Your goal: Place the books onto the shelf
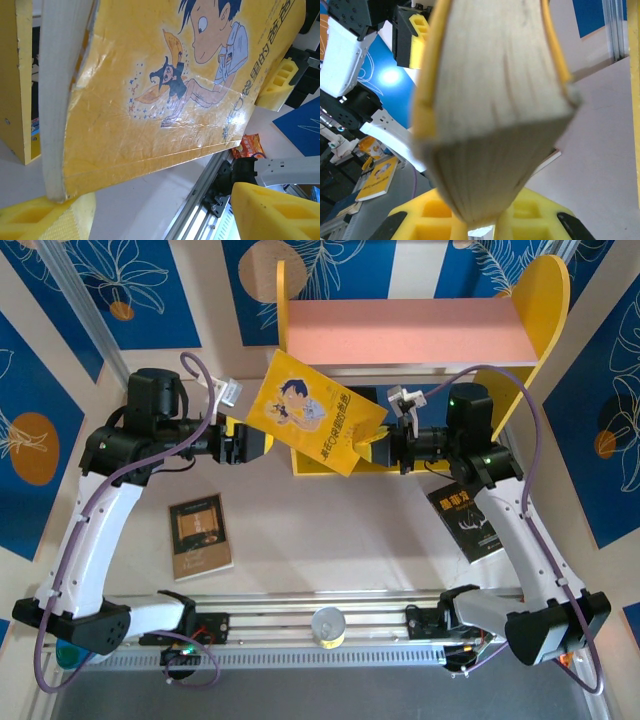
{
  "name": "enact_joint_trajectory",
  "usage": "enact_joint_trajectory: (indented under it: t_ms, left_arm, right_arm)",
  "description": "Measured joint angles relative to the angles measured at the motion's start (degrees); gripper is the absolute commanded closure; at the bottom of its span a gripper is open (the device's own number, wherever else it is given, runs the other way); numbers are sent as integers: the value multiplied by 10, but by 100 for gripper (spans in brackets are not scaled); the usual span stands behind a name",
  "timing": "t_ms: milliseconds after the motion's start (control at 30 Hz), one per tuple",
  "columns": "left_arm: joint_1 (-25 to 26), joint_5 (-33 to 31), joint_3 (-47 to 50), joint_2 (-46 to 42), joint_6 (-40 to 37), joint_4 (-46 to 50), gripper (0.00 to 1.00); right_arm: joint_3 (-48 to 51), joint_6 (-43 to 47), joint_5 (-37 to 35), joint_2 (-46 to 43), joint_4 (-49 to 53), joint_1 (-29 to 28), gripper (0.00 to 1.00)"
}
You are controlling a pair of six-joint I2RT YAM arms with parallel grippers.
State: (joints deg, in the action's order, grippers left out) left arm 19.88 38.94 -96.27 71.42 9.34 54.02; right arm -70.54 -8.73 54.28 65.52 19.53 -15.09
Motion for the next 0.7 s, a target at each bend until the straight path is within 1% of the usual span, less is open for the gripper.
enact_joint_trajectory:
  t_ms: [167,533,700]
  left_arm:
    - [0,-10,0,0,-9,0,27]
    - [-1,-50,0,0,-12,-8,26]
    - [-2,-57,0,0,-16,-13,26]
  right_arm:
    - [7,-19,7,-2,-22,2,100]
    - [17,-41,20,-10,-41,2,100]
    - [20,-45,30,-15,-46,2,100]
